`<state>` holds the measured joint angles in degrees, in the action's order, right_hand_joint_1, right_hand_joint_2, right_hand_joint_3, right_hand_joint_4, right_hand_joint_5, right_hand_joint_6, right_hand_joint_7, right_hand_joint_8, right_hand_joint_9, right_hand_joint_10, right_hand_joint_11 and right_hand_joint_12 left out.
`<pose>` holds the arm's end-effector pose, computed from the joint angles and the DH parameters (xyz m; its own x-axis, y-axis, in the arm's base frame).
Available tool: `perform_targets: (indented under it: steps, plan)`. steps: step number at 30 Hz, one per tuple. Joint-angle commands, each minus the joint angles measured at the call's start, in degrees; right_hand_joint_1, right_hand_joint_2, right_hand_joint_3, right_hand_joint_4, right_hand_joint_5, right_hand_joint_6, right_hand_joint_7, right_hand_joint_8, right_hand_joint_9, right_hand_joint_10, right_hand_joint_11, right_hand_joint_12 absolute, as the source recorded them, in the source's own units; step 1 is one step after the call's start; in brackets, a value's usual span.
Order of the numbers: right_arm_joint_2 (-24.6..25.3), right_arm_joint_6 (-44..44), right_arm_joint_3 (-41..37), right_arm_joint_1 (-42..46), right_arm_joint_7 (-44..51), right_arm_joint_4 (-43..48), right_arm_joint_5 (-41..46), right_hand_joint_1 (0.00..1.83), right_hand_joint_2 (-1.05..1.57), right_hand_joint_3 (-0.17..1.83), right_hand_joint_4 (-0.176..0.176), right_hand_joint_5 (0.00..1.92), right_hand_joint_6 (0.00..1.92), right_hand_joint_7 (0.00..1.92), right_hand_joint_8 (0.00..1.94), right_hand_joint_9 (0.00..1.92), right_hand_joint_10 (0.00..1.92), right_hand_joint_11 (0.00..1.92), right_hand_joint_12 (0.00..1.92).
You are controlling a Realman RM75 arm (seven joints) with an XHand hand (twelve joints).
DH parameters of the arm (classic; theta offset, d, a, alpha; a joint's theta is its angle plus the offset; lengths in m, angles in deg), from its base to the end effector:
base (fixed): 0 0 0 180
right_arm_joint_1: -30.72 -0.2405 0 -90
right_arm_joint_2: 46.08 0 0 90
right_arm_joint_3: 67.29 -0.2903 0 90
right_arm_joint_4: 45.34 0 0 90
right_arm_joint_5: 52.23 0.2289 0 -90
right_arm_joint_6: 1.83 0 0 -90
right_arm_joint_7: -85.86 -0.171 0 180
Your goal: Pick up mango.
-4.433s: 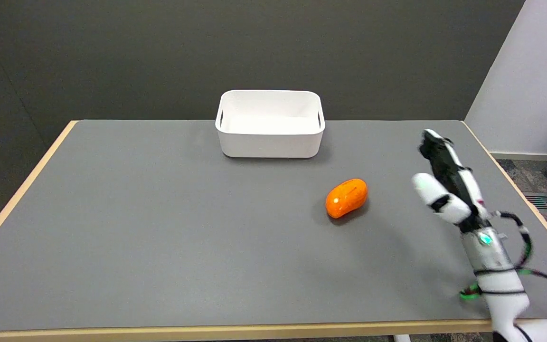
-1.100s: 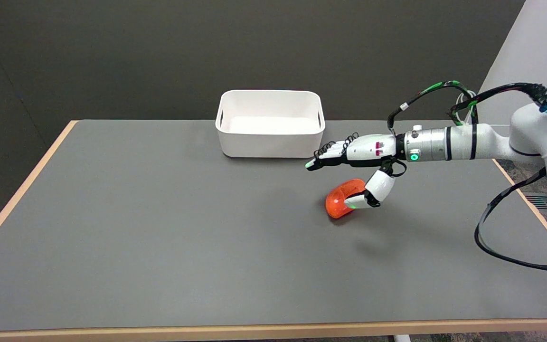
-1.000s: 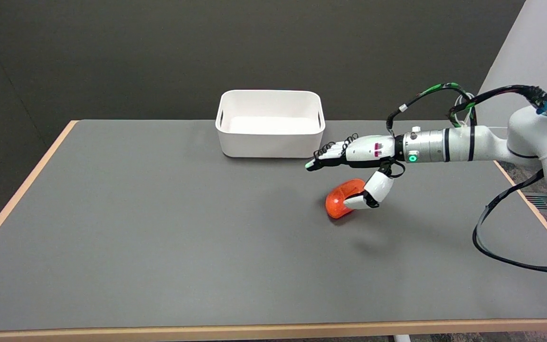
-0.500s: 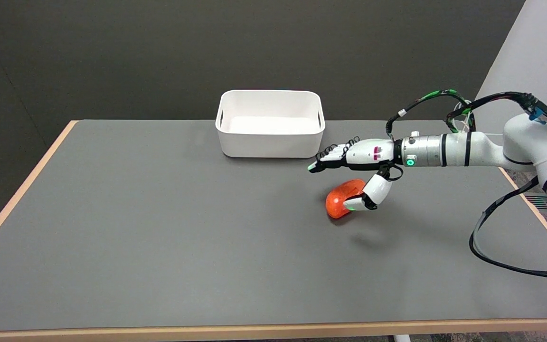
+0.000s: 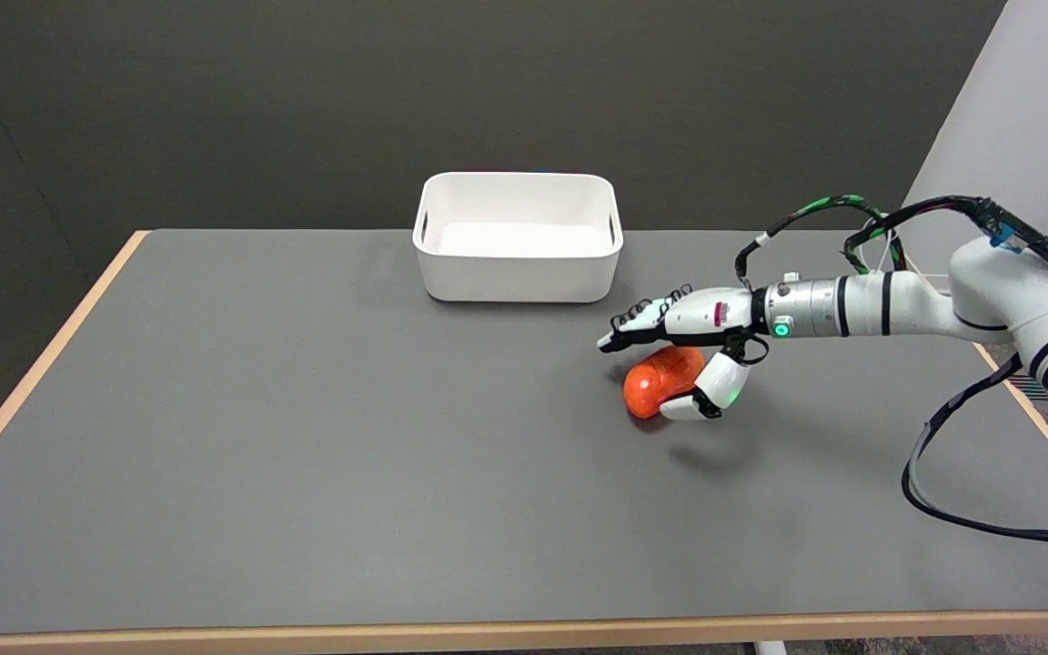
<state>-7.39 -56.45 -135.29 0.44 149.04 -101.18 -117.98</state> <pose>-0.2687 -0.4276 0.4291 0.8469 -0.5205 -0.1087 -0.2123 -0.5185 0.8283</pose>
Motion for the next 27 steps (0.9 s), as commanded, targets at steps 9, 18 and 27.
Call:
perform_targets:
  steps: [9, 18, 27]
  plan:
    - [0.24, 0.81, 1.05, 2.28, 0.32, 0.35, 0.50, 0.77, 0.67, 0.97, -0.041, 0.20, 0.57, 0.28, 0.58, 0.23, 0.77, 0.01, 1.07]
    - [0.29, 0.49, -0.64, 3.45, 7.08, 0.15, 5.72, 1.00, 1.37, 0.16, -0.047, 0.43, 1.68, 0.48, 1.94, 0.40, 1.89, 0.00, 1.92]
    - [0.90, 0.34, -7.18, 5.38, 8.40, -3.41, 5.95, 1.10, 1.12, 0.49, -0.080, 0.49, 1.67, 0.71, 1.72, 0.73, 1.88, 0.35, 1.92]
